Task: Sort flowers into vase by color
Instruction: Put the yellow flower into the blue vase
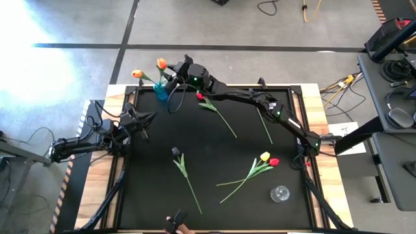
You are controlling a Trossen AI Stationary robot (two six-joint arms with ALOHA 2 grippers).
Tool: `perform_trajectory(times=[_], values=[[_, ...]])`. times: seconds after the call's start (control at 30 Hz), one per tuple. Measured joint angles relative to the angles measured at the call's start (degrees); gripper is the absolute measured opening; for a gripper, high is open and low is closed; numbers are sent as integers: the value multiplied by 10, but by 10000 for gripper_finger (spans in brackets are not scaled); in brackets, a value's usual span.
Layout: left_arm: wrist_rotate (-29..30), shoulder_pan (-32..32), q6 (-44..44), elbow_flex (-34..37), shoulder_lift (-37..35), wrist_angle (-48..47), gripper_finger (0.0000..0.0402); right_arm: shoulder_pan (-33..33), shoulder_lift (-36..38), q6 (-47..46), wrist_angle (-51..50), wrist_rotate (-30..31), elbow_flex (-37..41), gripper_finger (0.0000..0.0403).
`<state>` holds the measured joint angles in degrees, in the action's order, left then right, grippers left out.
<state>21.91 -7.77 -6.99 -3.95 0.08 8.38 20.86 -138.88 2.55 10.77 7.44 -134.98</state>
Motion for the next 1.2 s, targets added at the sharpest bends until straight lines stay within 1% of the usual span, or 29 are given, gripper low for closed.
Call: perform_trajectory(times=[0.13,0.23,0.33,0.5,0.53,0.6,0.83,0.97,1.03,1.1,1.2], values=[[0,0,0,0,0,-3,0,-11,19,30,-48,1,0,160],[0,0,0,0,0,-4,0,-19,35,49,-95,2,0,135],[0,0,0,0,0,-4,0,-27,57,63,-159,2,0,97],[0,0,0,0,-1,-7,0,-43,95,86,-296,3,0,21],[0,0,0,0,0,-8,0,-46,103,87,-318,2,0,16],[0,0,0,0,0,-10,0,-56,112,88,-362,4,0,13],[0,0,0,0,0,-14,0,-88,120,94,-459,46,3,12],[0,0,0,0,-1,-24,0,-107,124,85,-512,48,22,11],[0,0,1,0,-1,-26,0,-121,135,72,-548,54,50,9],[0,0,2,0,-1,-30,0,-138,159,51,-570,83,96,9],[-1,0,2,0,0,-30,0,-168,218,8,-557,136,209,9]])
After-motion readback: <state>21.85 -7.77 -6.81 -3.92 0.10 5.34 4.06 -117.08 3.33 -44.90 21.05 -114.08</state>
